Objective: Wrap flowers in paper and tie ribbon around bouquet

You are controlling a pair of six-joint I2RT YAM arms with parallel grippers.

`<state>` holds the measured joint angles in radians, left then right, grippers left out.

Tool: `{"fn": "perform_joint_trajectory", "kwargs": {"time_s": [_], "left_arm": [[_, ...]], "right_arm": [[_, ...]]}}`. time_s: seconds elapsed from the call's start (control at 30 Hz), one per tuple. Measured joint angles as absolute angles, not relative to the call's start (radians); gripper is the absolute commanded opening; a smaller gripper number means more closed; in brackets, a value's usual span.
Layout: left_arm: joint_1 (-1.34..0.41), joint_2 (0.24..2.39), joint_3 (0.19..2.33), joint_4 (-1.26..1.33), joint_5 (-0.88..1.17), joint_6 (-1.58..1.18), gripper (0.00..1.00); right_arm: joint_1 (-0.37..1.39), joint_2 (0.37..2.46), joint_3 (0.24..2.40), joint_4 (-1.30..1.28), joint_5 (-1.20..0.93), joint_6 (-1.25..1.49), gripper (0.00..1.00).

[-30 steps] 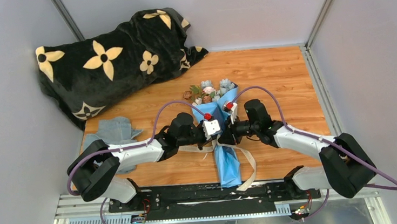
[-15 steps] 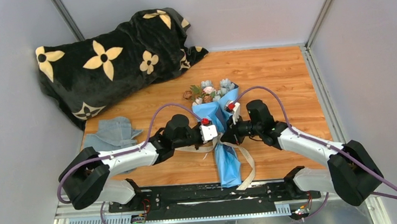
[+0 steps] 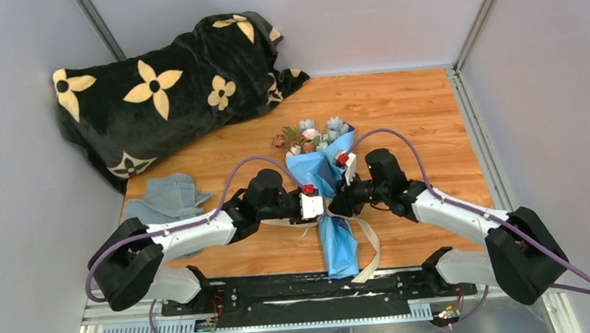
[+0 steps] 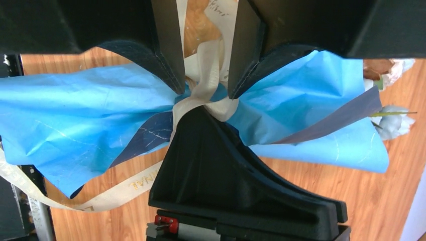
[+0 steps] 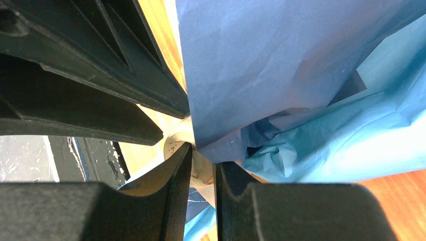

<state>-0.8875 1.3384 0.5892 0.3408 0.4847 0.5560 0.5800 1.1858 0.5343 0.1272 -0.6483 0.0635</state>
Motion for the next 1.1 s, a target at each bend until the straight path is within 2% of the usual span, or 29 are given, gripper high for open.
{"fn": "perform_joint_trajectory", "kwargs": {"time_s": [0.17, 0.47, 0.7, 0.77, 0.8, 0.97, 1.1], "left_arm": [[-0.888, 1.349, 0.591, 0.340, 0.510, 0.619, 0.46], [-0.891, 1.352, 0.598, 0.335, 0.525, 0.867, 0.49], [-0.900, 1.385, 0.624, 0.335, 0.531, 0.995, 0.20], [-0.904, 1.390, 0.624, 0.334, 0.531, 1.009, 0.03], [-0.906, 1.392, 0.624, 0.334, 0.530, 1.021, 0.00], [-0.908, 1.388, 0.624, 0.333, 0.521, 1.042, 0.00], [-0.908, 1.359, 0.624, 0.306, 0.506, 1.050, 0.00]], "right_arm": [[0.580, 1.194, 0.534, 0.130, -0.658, 0.075, 0.12], [0.580, 1.209, 0.553, 0.116, -0.673, 0.080, 0.07], [0.580, 1.211, 0.561, 0.103, -0.690, 0.079, 0.07], [0.580, 1.211, 0.561, 0.098, -0.691, 0.078, 0.08], [0.580, 1.211, 0.561, 0.096, -0.691, 0.077, 0.09], [0.580, 1.211, 0.566, 0.073, -0.678, 0.060, 0.12], [0.580, 1.214, 0.581, 0.046, -0.650, 0.050, 0.06]]}}
